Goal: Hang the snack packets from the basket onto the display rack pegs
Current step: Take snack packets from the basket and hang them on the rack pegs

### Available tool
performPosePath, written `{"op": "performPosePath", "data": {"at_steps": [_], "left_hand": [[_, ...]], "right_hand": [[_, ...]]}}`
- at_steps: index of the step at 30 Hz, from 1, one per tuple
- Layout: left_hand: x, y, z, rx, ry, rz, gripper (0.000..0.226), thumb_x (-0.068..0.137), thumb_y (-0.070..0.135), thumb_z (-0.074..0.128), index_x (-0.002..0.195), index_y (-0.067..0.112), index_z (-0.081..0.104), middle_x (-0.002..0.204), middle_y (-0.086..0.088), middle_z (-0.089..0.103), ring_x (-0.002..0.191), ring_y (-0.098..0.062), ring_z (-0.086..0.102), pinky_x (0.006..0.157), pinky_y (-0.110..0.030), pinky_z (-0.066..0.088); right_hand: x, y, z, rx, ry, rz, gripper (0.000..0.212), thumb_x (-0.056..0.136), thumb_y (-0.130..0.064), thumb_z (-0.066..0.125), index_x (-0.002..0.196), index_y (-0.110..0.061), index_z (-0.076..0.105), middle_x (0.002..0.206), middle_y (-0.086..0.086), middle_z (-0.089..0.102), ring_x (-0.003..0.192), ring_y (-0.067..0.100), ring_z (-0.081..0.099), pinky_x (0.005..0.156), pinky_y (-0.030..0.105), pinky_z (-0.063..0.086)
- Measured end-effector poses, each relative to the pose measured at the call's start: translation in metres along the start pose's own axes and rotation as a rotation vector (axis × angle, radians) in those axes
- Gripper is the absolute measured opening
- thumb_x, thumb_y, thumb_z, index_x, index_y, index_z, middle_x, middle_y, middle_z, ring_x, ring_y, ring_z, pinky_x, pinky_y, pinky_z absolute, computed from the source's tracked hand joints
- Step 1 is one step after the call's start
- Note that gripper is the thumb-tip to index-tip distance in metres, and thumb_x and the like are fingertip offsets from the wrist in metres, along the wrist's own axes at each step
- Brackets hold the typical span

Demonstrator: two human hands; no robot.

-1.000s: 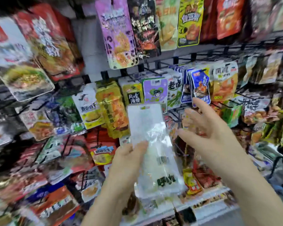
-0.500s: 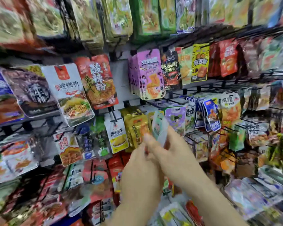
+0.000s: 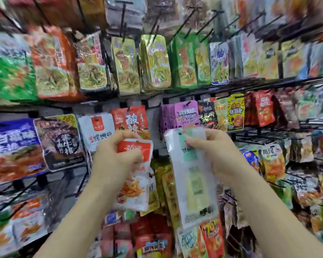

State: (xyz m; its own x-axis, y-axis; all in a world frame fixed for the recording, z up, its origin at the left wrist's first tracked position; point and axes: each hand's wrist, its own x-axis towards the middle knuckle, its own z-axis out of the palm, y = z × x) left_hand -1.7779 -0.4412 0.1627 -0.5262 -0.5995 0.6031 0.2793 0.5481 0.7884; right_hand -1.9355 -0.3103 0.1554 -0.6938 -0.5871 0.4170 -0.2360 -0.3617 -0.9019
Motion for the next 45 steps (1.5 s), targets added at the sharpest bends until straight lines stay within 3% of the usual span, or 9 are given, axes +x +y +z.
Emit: {"op": "performPosePath", "data": {"at_steps": [2, 5, 11, 22, 28, 30, 35, 42, 45], "left_hand": [[0.019, 0.001, 0.004, -0.019, 0.041, -0.04, 0.006, 0.066, 0.016, 0.055, 0.062, 0.017, 0.06, 0.047, 0.009, 0.051, 0.039, -0.005, 0.044, 0.041, -0.022, 0.037], [0.045, 0.001, 0.015, 0.12, 0.034, 0.011, 0.037, 0.086, 0.035, 0.052, 0.067, 0.003, 0.052, 0.045, 0.008, 0.047, 0.043, -0.01, 0.042, 0.054, -0.032, 0.034], [0.086, -0.017, 0.044, 0.289, 0.085, 0.038, 0.014, 0.083, 0.042, 0.064, 0.09, 0.043, 0.052, 0.082, 0.002, 0.068, 0.073, -0.022, 0.065, 0.068, -0.04, 0.05], [0.123, -0.034, 0.07, 0.344, 0.252, 0.281, 0.021, 0.088, 0.017, 0.06, 0.097, 0.035, 0.065, 0.044, 0.009, 0.048, 0.036, -0.008, 0.031, 0.042, -0.026, 0.026], [0.131, -0.039, 0.069, 0.485, 0.281, 0.298, 0.027, 0.091, 0.015, 0.058, 0.112, 0.024, 0.073, 0.089, 0.0, 0.076, 0.056, 0.007, 0.059, 0.045, -0.022, 0.034], [0.134, -0.041, 0.07, 0.555, 0.272, 0.263, 0.028, 0.091, 0.016, 0.057, 0.114, 0.023, 0.072, 0.092, -0.001, 0.076, 0.083, 0.006, 0.057, 0.062, -0.032, 0.046], [0.14, -0.043, 0.072, 0.697, 0.27, 0.189, 0.031, 0.092, 0.024, 0.054, 0.119, 0.028, 0.068, 0.104, 0.008, 0.074, 0.09, -0.022, 0.067, 0.071, -0.028, 0.05], [0.143, -0.042, 0.074, 0.945, 0.199, 0.067, 0.043, 0.095, 0.034, 0.048, 0.136, 0.047, 0.047, 0.117, 0.008, 0.068, 0.104, -0.022, 0.061, 0.074, -0.03, 0.046], [0.144, -0.043, 0.068, 0.953, 0.121, 0.002, 0.049, 0.095, 0.035, 0.047, 0.139, 0.053, 0.038, 0.099, 0.009, 0.067, 0.101, -0.024, 0.06, 0.076, -0.032, 0.048]], "right_hand": [[0.015, -0.007, 0.005, -0.105, 0.003, -0.058, 0.014, 0.086, -0.005, 0.067, 0.072, -0.004, 0.07, 0.074, 0.018, 0.068, 0.065, 0.027, 0.062, 0.058, 0.042, 0.052], [0.039, -0.012, 0.013, -0.181, 0.001, -0.138, 0.026, 0.089, -0.021, 0.068, 0.074, 0.001, 0.07, 0.077, 0.02, 0.071, 0.067, 0.026, 0.063, 0.065, 0.046, 0.052], [0.091, -0.01, 0.029, -0.176, -0.043, -0.14, 0.037, 0.094, -0.028, 0.061, 0.081, 0.006, 0.066, 0.074, 0.019, 0.067, 0.068, 0.024, 0.06, 0.066, 0.046, 0.051], [0.151, 0.009, 0.034, -0.081, 0.033, -0.234, 0.032, 0.092, -0.023, 0.063, 0.079, 0.006, 0.064, 0.069, 0.022, 0.063, 0.063, 0.02, 0.052, 0.063, 0.036, 0.044], [0.166, 0.012, 0.034, -0.119, 0.003, -0.224, 0.027, 0.09, -0.02, 0.065, 0.074, 0.001, 0.069, 0.066, 0.016, 0.067, 0.059, 0.014, 0.055, 0.058, 0.028, 0.042], [0.17, 0.015, 0.033, -0.224, 0.009, -0.252, 0.025, 0.088, -0.021, 0.065, 0.072, -0.003, 0.07, 0.064, 0.012, 0.067, 0.057, 0.017, 0.057, 0.056, 0.031, 0.044], [0.169, 0.017, 0.03, -0.55, 0.014, -0.367, 0.032, 0.085, -0.022, 0.064, 0.116, -0.022, 0.053, 0.086, -0.005, 0.063, 0.078, 0.019, 0.061, 0.065, 0.036, 0.049], [0.159, 0.025, 0.031, -1.144, 0.136, -0.612, 0.051, 0.097, -0.046, 0.047, 0.137, -0.024, 0.025, 0.06, -0.007, 0.036, 0.063, 0.027, 0.045, 0.053, 0.034, 0.033], [0.161, 0.026, 0.025, -1.293, 0.092, -0.556, 0.055, 0.098, -0.057, 0.034, 0.142, -0.025, 0.025, 0.082, 0.004, 0.06, 0.082, 0.03, 0.061, 0.053, 0.032, 0.032]]}}
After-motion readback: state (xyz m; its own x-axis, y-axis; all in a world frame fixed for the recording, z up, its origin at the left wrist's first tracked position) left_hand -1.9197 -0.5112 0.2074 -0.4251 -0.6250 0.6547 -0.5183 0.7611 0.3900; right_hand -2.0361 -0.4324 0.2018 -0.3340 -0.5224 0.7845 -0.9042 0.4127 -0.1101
